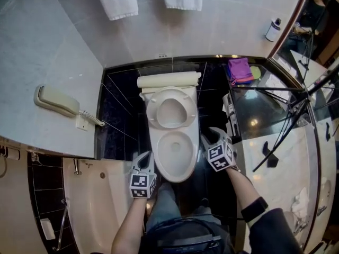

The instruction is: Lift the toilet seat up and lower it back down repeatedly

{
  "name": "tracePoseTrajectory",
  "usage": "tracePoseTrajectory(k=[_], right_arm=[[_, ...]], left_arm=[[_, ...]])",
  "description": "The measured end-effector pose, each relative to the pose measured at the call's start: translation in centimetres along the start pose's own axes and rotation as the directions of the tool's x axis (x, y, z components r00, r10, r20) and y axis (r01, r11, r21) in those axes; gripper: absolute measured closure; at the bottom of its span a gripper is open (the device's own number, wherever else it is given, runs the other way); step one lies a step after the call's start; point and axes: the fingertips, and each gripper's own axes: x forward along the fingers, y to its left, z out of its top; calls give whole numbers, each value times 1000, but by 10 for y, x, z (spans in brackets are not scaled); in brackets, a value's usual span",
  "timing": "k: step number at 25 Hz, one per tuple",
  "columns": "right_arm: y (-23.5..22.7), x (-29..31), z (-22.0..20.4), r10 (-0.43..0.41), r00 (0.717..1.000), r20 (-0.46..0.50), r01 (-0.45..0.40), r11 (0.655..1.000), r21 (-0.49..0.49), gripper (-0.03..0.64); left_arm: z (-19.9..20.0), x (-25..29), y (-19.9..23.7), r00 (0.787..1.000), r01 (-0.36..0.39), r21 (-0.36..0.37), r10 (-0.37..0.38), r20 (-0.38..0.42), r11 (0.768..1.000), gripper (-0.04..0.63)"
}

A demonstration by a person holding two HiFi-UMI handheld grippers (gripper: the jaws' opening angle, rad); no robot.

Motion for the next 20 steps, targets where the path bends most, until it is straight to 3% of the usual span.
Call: tracePoseTrajectory(k=[11,20], right_arm=[[-46,163,45,-40,999,-27,33,974,-225,383],[-69,261,55,-44,996,-83,17,953,-304,388]], left_arm=[[5,112,42,998,58,25,-58,-15,998,595],[-18,158,59,997,70,-29,-71,-29,997,595]])
